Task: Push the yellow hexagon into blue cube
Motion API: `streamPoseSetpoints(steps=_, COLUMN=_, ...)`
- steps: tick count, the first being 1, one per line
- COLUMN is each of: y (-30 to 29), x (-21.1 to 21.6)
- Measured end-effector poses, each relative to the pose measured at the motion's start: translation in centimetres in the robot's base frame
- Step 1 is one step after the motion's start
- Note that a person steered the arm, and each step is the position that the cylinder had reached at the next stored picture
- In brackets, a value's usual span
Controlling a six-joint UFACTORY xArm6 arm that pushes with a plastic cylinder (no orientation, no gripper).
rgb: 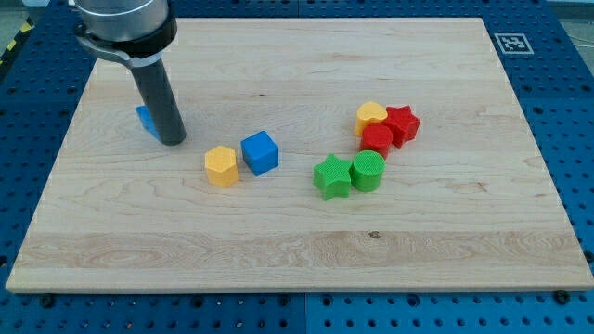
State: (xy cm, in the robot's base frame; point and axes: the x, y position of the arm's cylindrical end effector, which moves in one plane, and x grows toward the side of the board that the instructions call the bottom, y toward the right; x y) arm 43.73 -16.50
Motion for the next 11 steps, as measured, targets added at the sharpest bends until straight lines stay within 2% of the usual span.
streamPoseSetpoints(steps=3, y=-1.3, x=7.4)
streamPoseSetpoints(steps=6, y=0.3, x=7.8)
streamPoseSetpoints(steps=8, y=2.1, x=9.6)
streamPoseSetpoints(steps=11, y=6.1, x=7.4)
